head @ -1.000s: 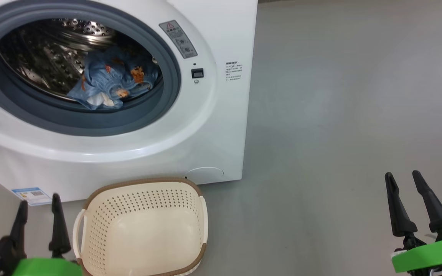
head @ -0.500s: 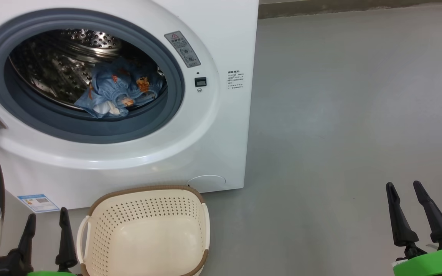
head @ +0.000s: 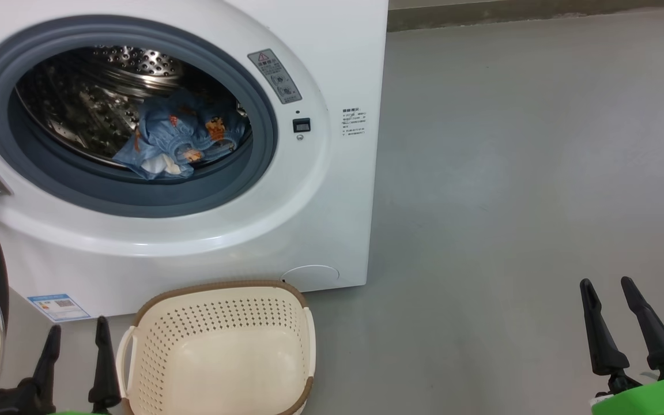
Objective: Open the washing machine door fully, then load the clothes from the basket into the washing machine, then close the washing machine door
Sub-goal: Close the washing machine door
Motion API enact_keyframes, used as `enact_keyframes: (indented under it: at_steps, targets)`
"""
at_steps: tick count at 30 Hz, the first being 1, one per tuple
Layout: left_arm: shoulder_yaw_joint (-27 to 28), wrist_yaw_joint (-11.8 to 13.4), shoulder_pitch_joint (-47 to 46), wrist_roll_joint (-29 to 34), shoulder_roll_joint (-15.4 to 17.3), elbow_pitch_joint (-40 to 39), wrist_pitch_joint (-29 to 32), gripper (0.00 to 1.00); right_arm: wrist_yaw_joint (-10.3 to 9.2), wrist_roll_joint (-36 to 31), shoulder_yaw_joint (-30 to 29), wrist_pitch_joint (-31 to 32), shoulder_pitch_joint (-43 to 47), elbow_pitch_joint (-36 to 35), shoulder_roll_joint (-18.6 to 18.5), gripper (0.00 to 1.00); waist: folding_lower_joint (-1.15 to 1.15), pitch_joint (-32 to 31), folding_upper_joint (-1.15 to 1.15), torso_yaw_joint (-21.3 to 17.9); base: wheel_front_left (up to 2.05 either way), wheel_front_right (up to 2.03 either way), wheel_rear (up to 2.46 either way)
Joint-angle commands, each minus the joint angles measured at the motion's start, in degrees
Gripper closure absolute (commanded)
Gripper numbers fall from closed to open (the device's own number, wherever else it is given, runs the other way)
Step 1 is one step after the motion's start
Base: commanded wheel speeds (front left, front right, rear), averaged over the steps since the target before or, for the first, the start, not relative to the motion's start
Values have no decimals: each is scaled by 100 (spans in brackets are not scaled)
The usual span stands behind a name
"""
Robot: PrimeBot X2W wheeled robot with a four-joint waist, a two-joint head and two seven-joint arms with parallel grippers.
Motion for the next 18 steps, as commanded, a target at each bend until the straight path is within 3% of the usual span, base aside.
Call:
enact_keyframes:
  at_steps: [1,18]
  targets:
    - [168,3,-27,-15,145,-87,-37,0,32,47,90,-46,-35,-149,-160,0,0,2,0,-1,-3,3,0]
    - [179,3,-44,-97,165,-193,-37,0,32,49,103,-46,-41,-172,-150,0,0,61,0,26,-84,84,0]
